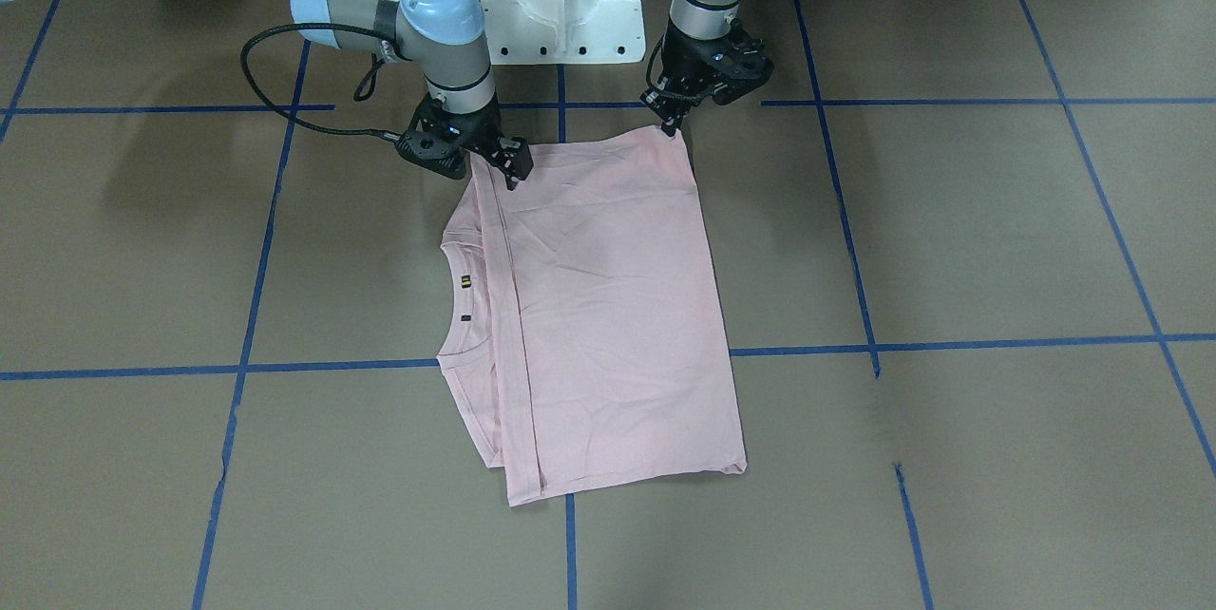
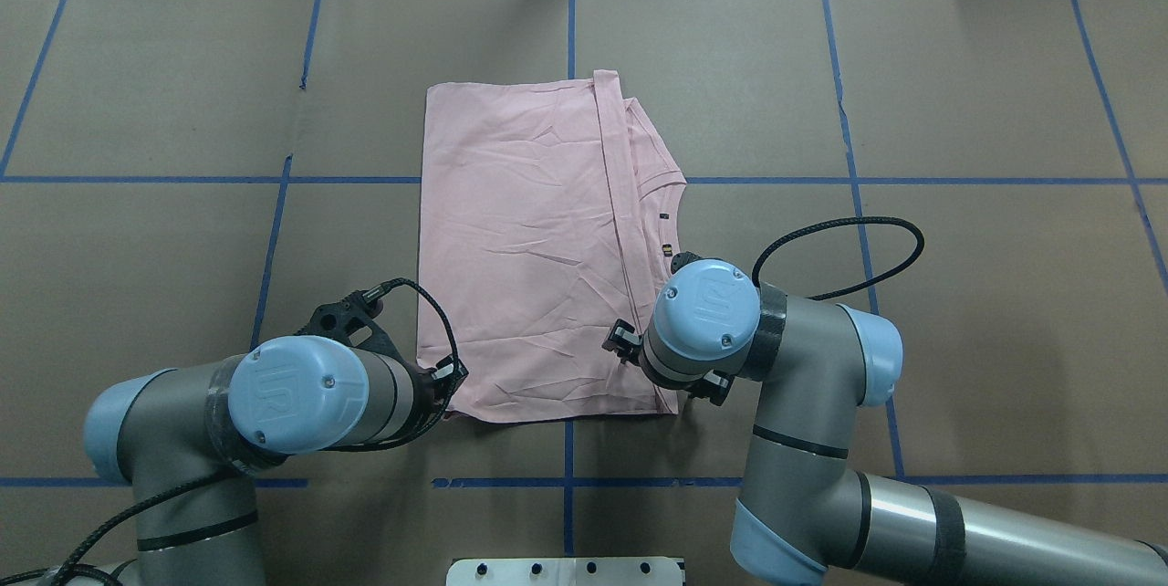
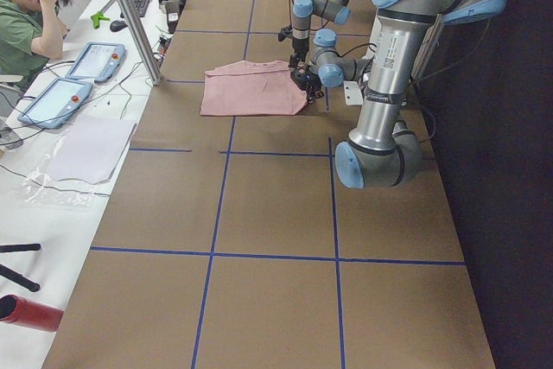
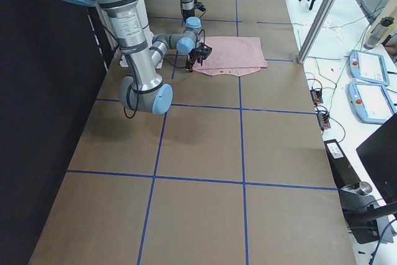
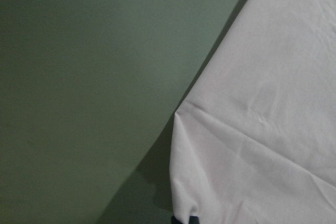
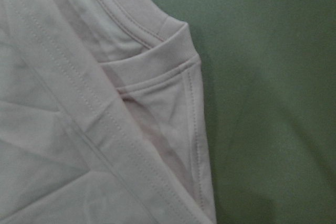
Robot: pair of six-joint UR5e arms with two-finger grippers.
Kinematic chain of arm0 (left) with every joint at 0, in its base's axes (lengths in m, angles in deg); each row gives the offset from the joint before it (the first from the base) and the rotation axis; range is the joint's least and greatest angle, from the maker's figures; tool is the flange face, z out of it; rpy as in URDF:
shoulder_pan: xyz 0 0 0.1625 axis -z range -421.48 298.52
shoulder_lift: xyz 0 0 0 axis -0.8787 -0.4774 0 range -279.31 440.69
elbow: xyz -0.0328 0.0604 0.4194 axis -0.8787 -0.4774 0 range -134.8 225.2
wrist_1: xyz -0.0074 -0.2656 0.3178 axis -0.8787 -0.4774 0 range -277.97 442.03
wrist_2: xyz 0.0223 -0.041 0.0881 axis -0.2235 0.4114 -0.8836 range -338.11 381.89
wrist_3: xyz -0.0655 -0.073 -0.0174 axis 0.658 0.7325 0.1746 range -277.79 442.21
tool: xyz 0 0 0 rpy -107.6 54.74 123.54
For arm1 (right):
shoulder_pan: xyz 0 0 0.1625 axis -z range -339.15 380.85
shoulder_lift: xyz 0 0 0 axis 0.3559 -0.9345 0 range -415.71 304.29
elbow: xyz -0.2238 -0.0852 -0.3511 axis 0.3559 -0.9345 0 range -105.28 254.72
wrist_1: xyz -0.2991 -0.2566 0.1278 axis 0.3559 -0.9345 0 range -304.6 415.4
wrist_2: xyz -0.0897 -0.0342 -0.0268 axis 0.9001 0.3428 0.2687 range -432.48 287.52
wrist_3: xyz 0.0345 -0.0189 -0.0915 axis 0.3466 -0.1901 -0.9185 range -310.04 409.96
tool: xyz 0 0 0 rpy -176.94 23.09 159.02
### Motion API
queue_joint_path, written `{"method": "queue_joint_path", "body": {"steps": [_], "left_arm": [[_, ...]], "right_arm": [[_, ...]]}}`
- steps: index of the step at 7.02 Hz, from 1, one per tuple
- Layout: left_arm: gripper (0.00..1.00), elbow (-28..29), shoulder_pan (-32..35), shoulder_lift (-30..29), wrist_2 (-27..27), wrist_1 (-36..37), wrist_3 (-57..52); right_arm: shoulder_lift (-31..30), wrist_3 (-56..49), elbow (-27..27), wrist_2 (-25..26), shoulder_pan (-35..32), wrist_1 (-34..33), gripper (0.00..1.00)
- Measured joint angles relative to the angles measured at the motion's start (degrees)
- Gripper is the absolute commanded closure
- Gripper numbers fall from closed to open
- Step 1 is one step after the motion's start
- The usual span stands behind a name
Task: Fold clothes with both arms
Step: 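Move the right gripper to the other near corner and grasp both corners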
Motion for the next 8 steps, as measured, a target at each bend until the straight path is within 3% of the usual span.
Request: {"method": "queue_joint_path", "body": {"steps": [1,2,3,5,6,8], "left_arm": [[1.00,0.01,0.00,0.00,0.00,0.00,0.00],[1.00,0.03,0.00,0.02,-0.03,-0.01,0.00],[1.00,0.02,0.00,0.04,-0.05,-0.01,0.00],[1.00,0.00,0.00,0.04,-0.06,-0.01,0.00],[1.00,0.00,0.00,0.03,-0.06,-0.01,0.00],[1.00,0.00,-0.05,0.02,-0.06,-0.01,0.00]], "right_arm": [[-0.11,0.00,-0.06,0.05,0.52,-0.06,0.01],[-0.13,0.00,-0.06,0.07,0.94,-0.07,0.12],[-0.13,0.00,0.00,0.08,1.12,0.00,0.35],[-0.11,-0.12,0.20,0.09,1.08,0.10,0.95],[-0.08,-0.30,0.44,0.05,0.87,0.15,1.00],[-0.13,-0.55,0.90,-0.21,0.18,0.17,1.00]]}}
